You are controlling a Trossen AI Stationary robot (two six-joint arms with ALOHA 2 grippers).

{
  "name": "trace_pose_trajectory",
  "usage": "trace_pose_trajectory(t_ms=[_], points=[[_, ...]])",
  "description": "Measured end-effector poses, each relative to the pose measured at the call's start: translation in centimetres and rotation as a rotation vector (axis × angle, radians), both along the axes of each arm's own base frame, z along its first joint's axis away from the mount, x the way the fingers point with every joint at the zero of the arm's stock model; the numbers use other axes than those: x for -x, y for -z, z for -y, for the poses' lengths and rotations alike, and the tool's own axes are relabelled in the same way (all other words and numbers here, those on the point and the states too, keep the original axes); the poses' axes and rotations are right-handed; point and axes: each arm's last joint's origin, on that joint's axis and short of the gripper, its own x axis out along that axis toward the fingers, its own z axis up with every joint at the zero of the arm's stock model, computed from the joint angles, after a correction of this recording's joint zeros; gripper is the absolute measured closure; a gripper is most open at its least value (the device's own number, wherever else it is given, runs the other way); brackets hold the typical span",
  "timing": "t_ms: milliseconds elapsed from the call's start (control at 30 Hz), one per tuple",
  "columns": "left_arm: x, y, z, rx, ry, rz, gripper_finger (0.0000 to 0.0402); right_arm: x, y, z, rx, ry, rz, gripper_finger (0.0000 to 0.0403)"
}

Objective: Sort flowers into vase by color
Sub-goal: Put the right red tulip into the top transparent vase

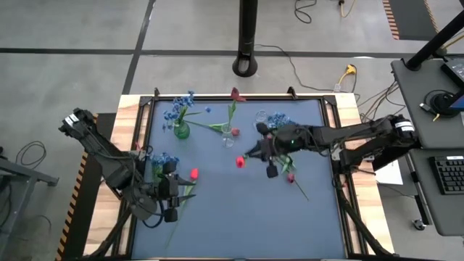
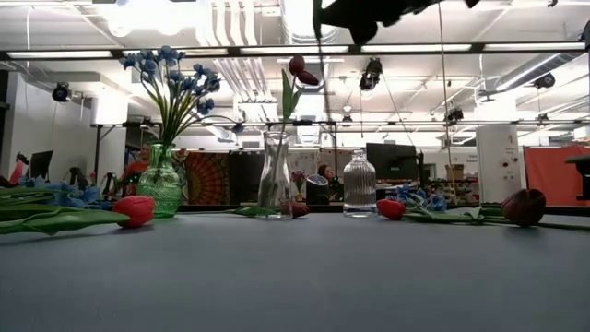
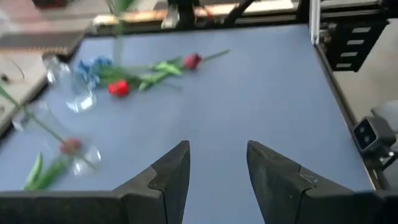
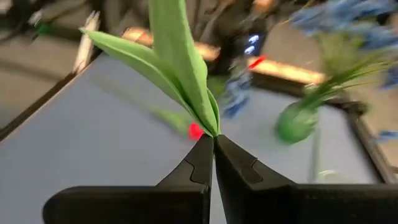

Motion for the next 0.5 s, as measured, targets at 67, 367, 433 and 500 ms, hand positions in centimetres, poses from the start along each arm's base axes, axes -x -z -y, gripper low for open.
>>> trace_pose_trajectory(t_ms=[67, 367, 433, 500], points=[[0.1, 0.9, -0.1, 0.03, -0.031, -0.017, 0.0259, -0.1, -0.7, 1.3, -0.037, 0.055, 0.06, 0.0394], [0.5, 3.1, -0.5, 0.116, -0.116, -0.046, 0.0259, 2.5, -3.3, 6.5, -0.148, 0.271, 0.206, 0.0394], [0.5, 3.1, -0.5, 0.118, -0.118, -0.045, 0.0259, 3.4, -3.6, 7.3, -0.173, 0.312, 0.245, 0.0394], [0.5, 3.1, -0.5, 0.118, -0.118, -0.044, 0.0259, 4.5, -4.0, 8.1, -0.194, 0.348, 0.305, 0.0394]])
